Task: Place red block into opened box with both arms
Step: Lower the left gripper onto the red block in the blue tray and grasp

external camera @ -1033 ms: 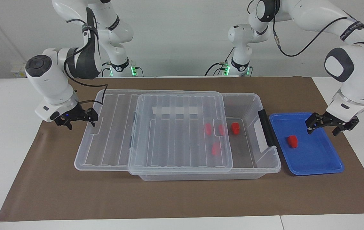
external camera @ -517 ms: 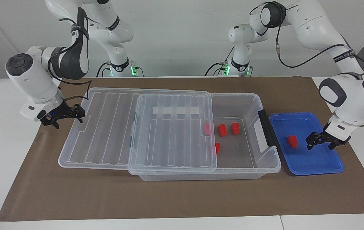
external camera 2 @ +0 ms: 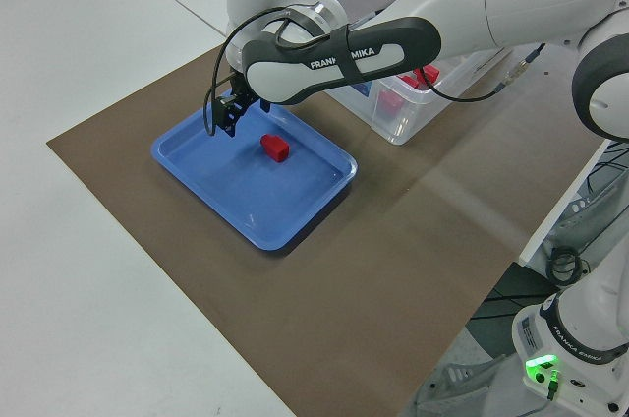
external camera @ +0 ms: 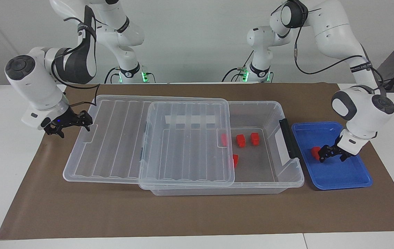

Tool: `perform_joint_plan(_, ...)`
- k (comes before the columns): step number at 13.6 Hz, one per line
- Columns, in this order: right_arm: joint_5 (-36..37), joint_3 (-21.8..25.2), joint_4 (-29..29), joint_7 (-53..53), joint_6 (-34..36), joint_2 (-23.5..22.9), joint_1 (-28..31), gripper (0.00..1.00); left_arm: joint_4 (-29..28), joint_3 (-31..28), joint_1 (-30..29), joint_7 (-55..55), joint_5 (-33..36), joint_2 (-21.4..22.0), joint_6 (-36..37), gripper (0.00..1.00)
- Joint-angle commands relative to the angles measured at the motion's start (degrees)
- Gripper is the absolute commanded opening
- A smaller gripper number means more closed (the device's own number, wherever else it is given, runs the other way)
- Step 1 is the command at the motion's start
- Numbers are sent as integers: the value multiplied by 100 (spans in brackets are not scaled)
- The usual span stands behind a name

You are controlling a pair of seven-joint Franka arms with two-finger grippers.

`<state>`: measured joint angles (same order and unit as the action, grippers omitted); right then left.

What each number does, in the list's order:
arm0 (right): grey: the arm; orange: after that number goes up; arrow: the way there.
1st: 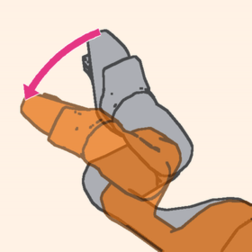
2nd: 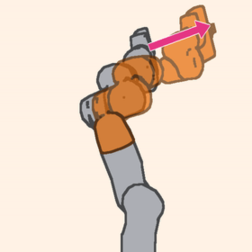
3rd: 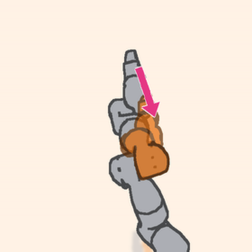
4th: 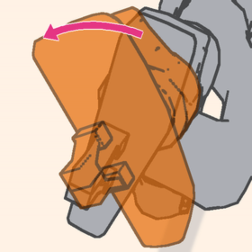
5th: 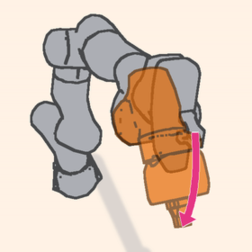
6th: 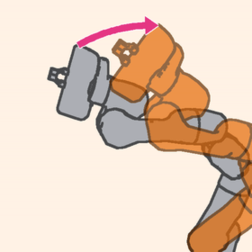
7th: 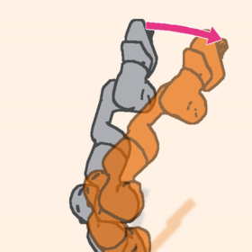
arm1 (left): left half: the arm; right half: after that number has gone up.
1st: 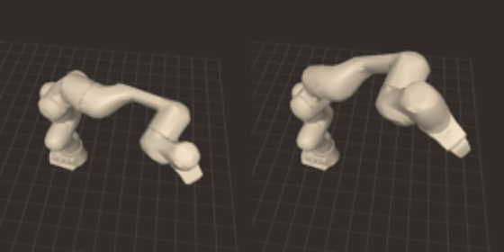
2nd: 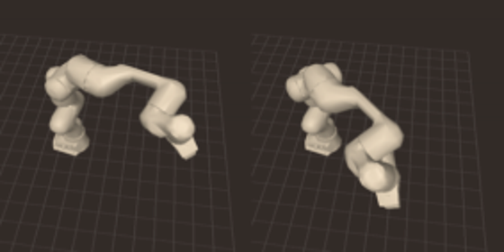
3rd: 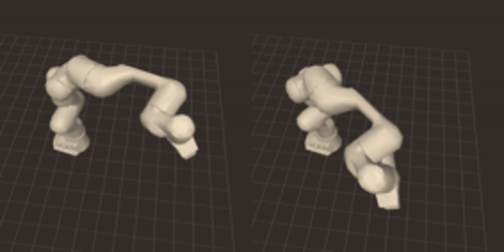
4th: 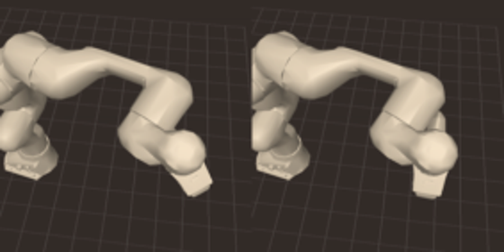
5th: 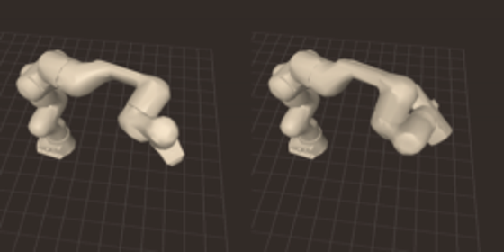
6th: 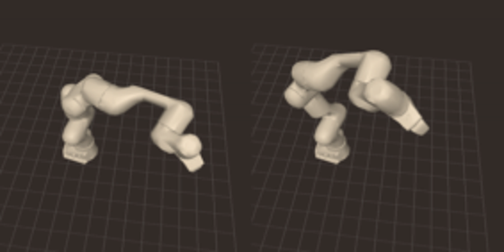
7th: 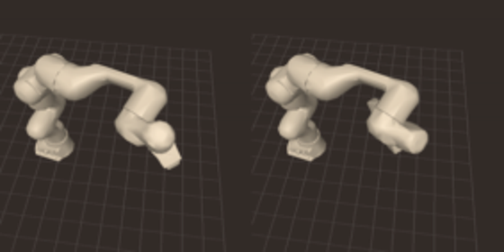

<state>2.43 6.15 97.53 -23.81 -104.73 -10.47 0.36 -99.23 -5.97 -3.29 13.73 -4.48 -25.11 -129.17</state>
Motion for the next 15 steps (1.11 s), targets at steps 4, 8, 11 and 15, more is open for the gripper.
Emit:
perform_joint_plan(4,-23,-395,-111,779,550,581,96,100,-1546,-229,74,-54,-80,586,-1049,100)
perform_joint_plan(8,-32,-553,-76,1868,700,1020,201,100,-1582,-221,127,-405,-80,657,-821,100)
perform_joint_plan(11,-41,-841,-111,2694,787,1205,394,100,-1590,-186,197,-572,-80,666,-794,73)
perform_joint_plan(15,-32,-958,-435,3049,1156,1241,465,100,-1617,-177,303,-582,-80,666,-847,21)
